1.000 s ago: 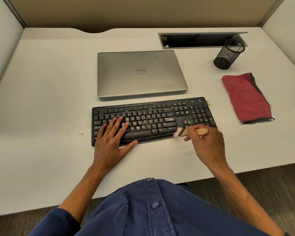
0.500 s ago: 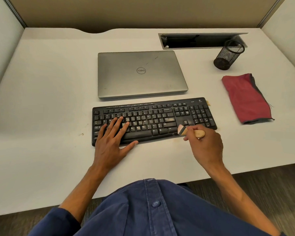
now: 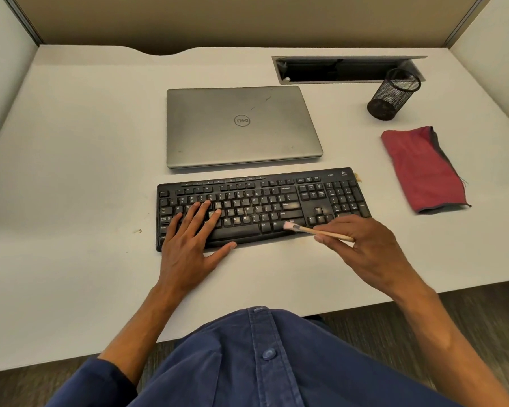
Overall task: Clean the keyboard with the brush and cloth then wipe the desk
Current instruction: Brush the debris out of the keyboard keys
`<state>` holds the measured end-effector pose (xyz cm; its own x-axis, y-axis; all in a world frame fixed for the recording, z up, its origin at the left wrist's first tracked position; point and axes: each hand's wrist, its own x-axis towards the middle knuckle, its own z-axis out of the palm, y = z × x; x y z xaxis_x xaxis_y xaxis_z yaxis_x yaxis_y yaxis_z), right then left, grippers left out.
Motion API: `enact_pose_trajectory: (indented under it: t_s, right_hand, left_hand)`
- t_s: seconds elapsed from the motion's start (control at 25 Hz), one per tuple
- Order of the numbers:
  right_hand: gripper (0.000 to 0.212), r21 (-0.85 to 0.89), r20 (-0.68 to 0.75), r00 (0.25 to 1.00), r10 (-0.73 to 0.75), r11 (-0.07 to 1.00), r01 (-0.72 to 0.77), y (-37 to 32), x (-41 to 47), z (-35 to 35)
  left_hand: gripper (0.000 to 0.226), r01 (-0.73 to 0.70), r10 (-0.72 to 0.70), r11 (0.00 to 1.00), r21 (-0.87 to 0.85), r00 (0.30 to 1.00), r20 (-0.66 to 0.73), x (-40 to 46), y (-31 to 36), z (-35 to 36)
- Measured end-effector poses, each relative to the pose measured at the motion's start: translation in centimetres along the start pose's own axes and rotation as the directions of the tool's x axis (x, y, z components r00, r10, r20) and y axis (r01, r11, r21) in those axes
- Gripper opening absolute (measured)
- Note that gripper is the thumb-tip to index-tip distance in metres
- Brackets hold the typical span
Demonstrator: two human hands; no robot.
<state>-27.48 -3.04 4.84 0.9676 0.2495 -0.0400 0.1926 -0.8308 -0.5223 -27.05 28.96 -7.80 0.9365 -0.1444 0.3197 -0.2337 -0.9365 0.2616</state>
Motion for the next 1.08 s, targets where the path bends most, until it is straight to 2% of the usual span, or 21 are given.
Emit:
enact_pose_trajectory:
  t_s: [0.2,0.4,0.52,0.6,0.72,0.8,0.92,1.0,1.08]
  right_hand:
    - [0.026,-0.212,0.022,0.988,-0.151,0.965,0.152,-0.5,0.9,0.3]
    - [0.02,-0.326,-0.009,0.995,-0.097,0.941,0.089,-0.1,1.0,-1.6]
    - [0.019,-0.288,-0.024,0.99,-0.137,0.949,0.124,-0.5,1.0,-1.8]
    - [0.022,-0.264,0.027,0.989,-0.146,0.953,0.148,-0.9,1.3,-1.4]
    - [0.024,-0.303,0.114,0.993,-0.015,0.952,0.049,-0.6,1.5,-2.3]
    - [0.022,-0.248,0.077,0.996,0.038,0.969,-0.018,-0.4,1.5,-3.4]
    - [0.017,0.001,-0.149,0.983,0.107,0.994,-0.108,-0.3,2.1,-2.7]
    - [0.017,0.151,-0.164,0.959,0.231,0.967,-0.207,-0.3,2.7,-1.2]
    - [0.023,0.15,-0.108,0.953,0.282,0.952,-0.265,0.0,3.1,-0.6]
  left_hand:
    - [0.074,0.002,-0.002,1.0,0.003,1.0,0.007,0.0,0.1,0.0]
    - [0.074,0.01,-0.01,1.0,0.003,1.0,0.014,0.0,0.1,-0.1]
    - [0.073,0.01,-0.01,1.0,-0.002,1.0,0.006,0.0,0.2,-0.2]
    - [0.074,0.009,-0.009,1.0,-0.005,1.0,0.01,0.0,0.2,-0.2]
    - [0.075,0.011,-0.011,1.0,-0.006,1.0,0.027,0.0,0.1,-0.2]
    - [0.075,0.013,-0.013,1.0,-0.002,0.999,0.029,-0.1,0.1,-0.2]
    - [0.075,0.011,-0.011,1.0,-0.003,1.0,0.028,0.0,0.1,-0.2]
    - [0.075,0.01,-0.01,1.0,-0.006,1.0,0.022,0.0,0.1,-0.2]
    - [0.074,0.006,-0.006,1.0,-0.006,1.0,0.019,0.1,0.2,-0.2]
